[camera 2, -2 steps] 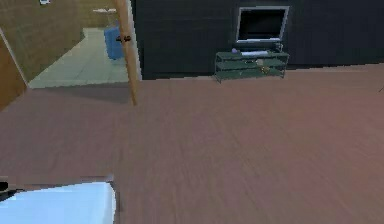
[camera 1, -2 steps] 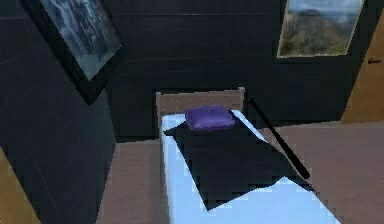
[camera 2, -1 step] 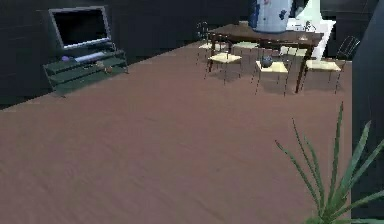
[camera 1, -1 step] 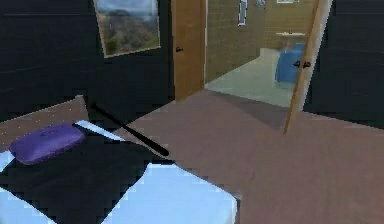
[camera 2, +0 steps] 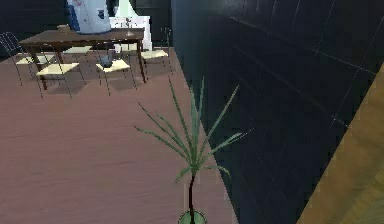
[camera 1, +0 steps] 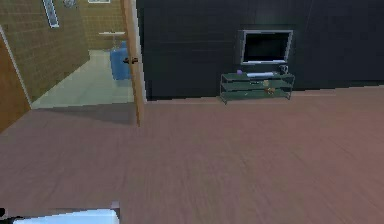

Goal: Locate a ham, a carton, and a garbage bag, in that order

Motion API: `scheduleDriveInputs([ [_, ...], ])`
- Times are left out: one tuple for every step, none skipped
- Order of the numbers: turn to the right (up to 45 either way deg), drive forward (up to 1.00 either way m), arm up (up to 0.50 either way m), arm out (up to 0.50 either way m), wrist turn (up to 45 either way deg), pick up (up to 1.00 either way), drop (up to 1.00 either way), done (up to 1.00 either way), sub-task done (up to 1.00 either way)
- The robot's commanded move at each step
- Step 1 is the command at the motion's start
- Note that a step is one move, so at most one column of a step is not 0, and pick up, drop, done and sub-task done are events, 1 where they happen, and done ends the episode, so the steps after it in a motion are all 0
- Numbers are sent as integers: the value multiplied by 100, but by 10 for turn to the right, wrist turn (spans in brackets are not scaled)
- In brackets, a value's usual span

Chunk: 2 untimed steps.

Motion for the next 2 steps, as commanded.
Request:
scheduleDriveInputs([
  [210,0,0,0,0,0,0,0,0],
  [0,45,0,0,0,0,0,0,0],
])
